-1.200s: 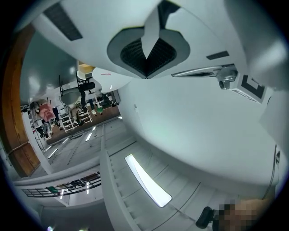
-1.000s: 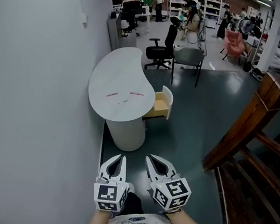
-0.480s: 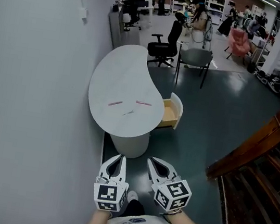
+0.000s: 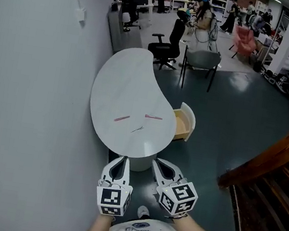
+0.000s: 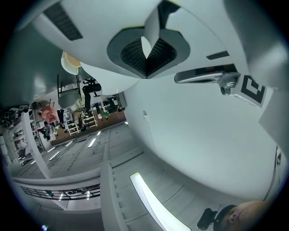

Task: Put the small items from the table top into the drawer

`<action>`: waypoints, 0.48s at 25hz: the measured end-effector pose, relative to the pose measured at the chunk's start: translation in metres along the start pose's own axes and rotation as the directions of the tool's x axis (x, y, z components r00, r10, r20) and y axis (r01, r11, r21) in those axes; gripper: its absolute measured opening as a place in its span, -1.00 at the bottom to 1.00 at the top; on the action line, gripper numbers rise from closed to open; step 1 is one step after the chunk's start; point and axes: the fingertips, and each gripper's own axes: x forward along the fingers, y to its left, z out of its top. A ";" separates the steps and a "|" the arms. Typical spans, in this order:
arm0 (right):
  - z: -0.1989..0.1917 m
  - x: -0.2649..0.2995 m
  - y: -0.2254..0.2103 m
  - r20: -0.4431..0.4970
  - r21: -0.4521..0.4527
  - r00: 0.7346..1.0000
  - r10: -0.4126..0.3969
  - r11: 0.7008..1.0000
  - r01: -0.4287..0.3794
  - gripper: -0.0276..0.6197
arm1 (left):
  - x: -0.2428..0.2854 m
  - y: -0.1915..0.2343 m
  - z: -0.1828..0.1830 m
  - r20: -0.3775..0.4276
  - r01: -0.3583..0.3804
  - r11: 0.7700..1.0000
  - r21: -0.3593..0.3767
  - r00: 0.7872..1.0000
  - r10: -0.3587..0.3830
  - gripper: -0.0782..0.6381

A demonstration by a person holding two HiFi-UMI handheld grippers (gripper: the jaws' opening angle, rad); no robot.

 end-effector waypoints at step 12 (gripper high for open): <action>0.002 0.051 -0.013 -0.036 0.013 0.999 -0.039 0.999 0.040 -0.85 | 0.039 0.046 -0.006 -0.008 0.008 0.999 -0.047 1.000 -0.008 -0.69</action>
